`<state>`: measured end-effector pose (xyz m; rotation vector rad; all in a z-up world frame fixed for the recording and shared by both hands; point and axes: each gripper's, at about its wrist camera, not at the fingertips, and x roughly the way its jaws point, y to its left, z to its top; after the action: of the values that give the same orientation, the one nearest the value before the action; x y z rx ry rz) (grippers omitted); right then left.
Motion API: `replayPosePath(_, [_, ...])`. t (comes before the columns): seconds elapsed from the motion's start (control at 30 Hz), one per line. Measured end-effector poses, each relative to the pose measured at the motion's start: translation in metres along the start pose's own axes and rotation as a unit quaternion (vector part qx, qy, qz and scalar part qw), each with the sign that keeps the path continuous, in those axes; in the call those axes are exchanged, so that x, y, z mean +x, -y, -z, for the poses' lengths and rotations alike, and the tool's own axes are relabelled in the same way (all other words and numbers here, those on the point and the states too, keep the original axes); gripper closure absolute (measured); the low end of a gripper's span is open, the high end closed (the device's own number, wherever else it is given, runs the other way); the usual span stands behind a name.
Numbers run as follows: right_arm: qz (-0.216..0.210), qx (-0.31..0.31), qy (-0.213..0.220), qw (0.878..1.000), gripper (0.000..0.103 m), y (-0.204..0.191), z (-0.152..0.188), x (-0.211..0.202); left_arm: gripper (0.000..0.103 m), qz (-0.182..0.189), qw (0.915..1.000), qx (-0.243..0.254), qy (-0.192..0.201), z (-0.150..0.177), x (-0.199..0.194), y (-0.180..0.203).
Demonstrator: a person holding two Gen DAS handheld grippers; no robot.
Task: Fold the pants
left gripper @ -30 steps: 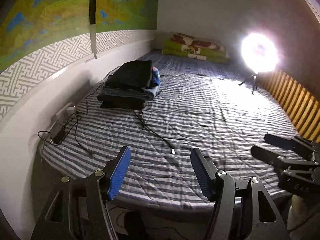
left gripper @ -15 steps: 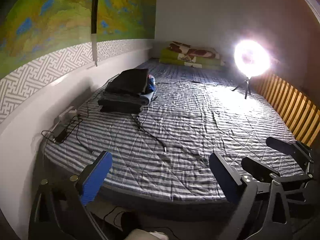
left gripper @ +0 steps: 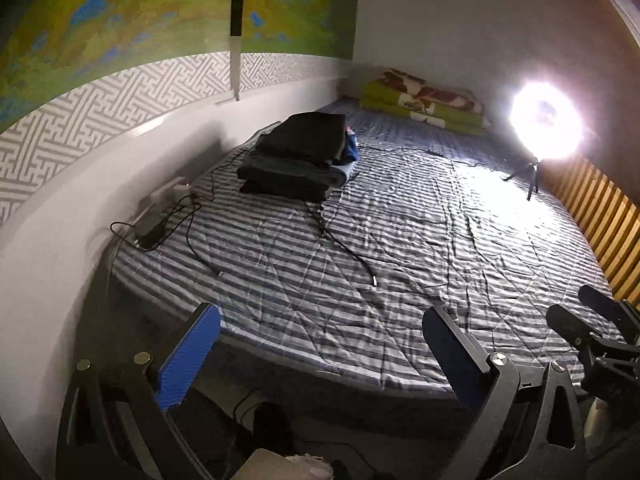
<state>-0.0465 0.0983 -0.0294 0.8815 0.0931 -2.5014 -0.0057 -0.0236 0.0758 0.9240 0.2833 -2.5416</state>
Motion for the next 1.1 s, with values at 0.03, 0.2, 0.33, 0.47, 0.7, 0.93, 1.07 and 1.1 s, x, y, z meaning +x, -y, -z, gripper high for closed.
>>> replayPosePath(0.03, [0.001, -0.002, 0.001, 1.000, 0.019, -0.001, 0.000, 0.000, 0.000, -0.001, 1.0000, 0.000, -0.001, 0.000, 0.001, -0.001])
replayPosePath(0.2, [-0.005, -0.014, 0.001, 1.000, 0.019, -0.007, -0.002, 0.002, 0.000, 0.000, 1.0000, -0.001, -0.003, 0.000, 0.005, -0.001])
replayPosePath(0.33, [-0.007, -0.017, 0.001, 1.000, 0.018, -0.010, -0.001, 0.004, 0.000, 0.000, 1.0000, 0.001, -0.004, -0.001, 0.008, -0.002])
replayPosePath(0.47, [-0.008, -0.015, -0.002, 1.000, 0.018, -0.010, -0.001, 0.005, 0.000, -0.002, 1.0000, 0.001, -0.004, -0.002, 0.010, -0.002])
replayPosePath(0.7, [-0.009, -0.015, -0.003, 1.000, 0.018, -0.011, -0.002, 0.007, 0.000, -0.002, 1.0000, 0.003, -0.008, 0.001, 0.013, 0.001])
replayPosePath(0.93, [-0.010, -0.009, -0.007, 1.000, 0.018, -0.012, 0.001, 0.011, 0.000, -0.001, 1.0000, 0.003, -0.009, 0.001, 0.014, 0.001])
replayPosePath(1.07, [-0.011, -0.010, -0.006, 1.000, 0.018, -0.012, 0.001, 0.011, 0.000, 0.001, 0.9999, 0.004, -0.010, 0.001, 0.015, 0.000])
replayPosePath(1.1, [-0.010, -0.011, -0.006, 1.000, 0.018, -0.012, 0.001, 0.011, 0.000, 0.001, 0.9999, 0.004, -0.010, 0.001, 0.015, 0.000])
